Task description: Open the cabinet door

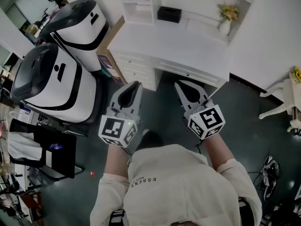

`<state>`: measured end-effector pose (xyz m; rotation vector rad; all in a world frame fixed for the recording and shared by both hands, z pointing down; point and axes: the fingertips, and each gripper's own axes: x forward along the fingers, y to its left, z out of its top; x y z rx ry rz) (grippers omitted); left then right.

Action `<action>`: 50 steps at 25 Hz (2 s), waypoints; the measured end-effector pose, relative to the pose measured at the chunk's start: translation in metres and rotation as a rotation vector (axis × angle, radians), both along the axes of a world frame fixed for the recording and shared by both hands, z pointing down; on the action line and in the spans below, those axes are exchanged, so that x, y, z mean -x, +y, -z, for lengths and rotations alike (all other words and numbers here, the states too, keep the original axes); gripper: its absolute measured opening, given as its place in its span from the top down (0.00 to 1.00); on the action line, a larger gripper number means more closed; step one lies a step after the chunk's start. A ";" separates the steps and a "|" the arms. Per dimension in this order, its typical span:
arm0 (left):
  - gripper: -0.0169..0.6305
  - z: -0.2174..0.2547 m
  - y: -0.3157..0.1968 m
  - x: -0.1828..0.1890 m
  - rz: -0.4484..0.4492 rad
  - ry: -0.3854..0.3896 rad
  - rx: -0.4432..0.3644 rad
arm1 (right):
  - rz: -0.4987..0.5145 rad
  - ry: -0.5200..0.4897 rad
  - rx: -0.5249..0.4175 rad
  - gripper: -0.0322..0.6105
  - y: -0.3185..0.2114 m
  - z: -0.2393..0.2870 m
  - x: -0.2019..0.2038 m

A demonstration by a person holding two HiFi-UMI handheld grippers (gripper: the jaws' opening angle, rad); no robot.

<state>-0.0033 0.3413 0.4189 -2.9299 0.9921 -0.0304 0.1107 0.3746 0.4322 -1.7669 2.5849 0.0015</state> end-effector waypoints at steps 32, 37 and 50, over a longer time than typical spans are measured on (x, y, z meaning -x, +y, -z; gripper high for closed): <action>0.64 0.066 -0.426 0.004 -0.197 -0.008 -0.115 | -0.247 0.036 -0.044 0.93 -0.393 0.053 0.002; 0.64 0.074 -0.472 -0.009 -0.212 0.010 -0.133 | -0.231 0.035 -0.045 0.93 -0.439 0.060 -0.008; 0.64 0.121 -0.567 -0.108 -0.101 0.024 -0.218 | -0.210 0.093 -0.156 0.93 -0.534 0.110 -0.111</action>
